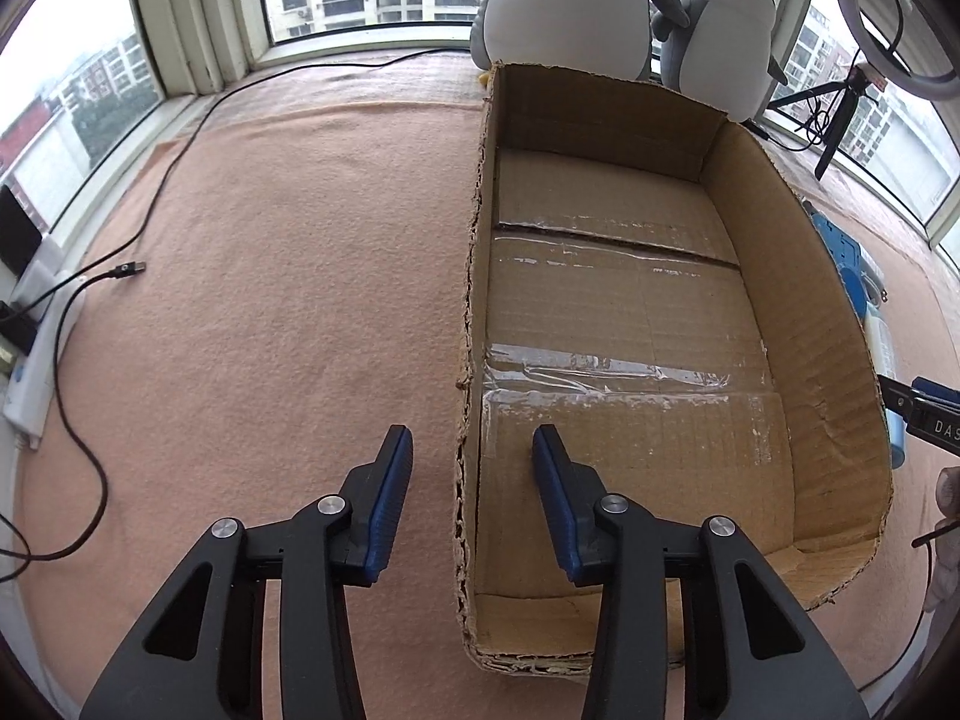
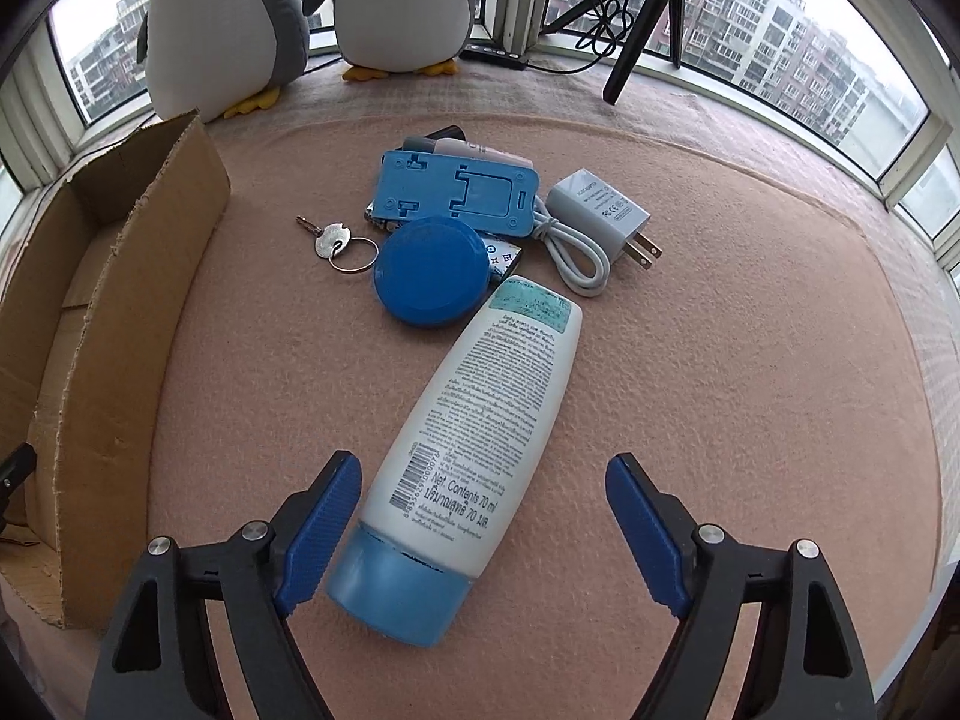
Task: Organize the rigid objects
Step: 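Close the right tool on the sunscreen tube and lift it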
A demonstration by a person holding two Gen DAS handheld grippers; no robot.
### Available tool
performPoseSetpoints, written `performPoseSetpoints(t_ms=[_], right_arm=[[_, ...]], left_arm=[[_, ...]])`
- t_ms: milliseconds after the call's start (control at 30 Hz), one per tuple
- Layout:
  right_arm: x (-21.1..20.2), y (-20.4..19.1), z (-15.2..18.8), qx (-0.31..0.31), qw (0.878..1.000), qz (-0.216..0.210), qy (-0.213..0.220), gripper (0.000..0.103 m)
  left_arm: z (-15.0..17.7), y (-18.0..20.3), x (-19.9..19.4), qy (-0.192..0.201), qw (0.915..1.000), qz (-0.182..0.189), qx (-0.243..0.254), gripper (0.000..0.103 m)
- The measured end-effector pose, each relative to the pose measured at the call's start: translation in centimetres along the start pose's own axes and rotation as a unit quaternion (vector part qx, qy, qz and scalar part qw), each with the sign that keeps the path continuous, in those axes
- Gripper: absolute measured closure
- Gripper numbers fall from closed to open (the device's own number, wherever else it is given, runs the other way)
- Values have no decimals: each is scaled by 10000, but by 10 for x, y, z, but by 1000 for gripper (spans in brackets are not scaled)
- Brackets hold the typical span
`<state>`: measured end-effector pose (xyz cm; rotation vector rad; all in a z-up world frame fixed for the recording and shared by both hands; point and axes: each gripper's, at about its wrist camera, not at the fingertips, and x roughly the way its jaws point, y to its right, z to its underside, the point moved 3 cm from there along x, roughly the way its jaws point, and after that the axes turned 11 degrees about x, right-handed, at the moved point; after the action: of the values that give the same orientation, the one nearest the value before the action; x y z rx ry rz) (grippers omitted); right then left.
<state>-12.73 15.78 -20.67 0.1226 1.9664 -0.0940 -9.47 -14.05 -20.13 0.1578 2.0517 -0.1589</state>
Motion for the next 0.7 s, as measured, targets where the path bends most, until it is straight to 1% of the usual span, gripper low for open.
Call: performPoseSetpoints(t_ms=[67, 133, 233, 333, 433, 567, 667, 700], right_arm=[[2, 4, 2, -2, 9999, -64, -78, 27], [2, 9, 3, -8, 9998, -111, -140, 35], [3, 19, 4, 7, 9996, -191, -231, 41], [6, 31, 3, 74, 9991, -250, -330, 46], [9, 39, 3, 113, 9987, -298, -404, 47], [11, 41, 1, 144, 9983, -394, -398, 47], [11, 36, -2, 70, 9985, -412, -340, 51], [11, 35, -3, 49, 9985, -433, -327, 56]], left_arm=[[1, -1, 0, 10, 10000, -20, -17, 63], [1, -1, -1, 20, 10000, -35, -33, 63], [2, -1, 0, 27, 10000, -48, -64, 63], [2, -1, -1, 28, 10000, -61, -72, 63], [1, -1, 0, 24, 10000, -86, -41, 63], [1, -1, 1, 14, 10000, -86, -26, 63], [1, 0, 1, 13, 10000, -86, -35, 63], [1, 0, 1, 12, 10000, -89, -32, 63]])
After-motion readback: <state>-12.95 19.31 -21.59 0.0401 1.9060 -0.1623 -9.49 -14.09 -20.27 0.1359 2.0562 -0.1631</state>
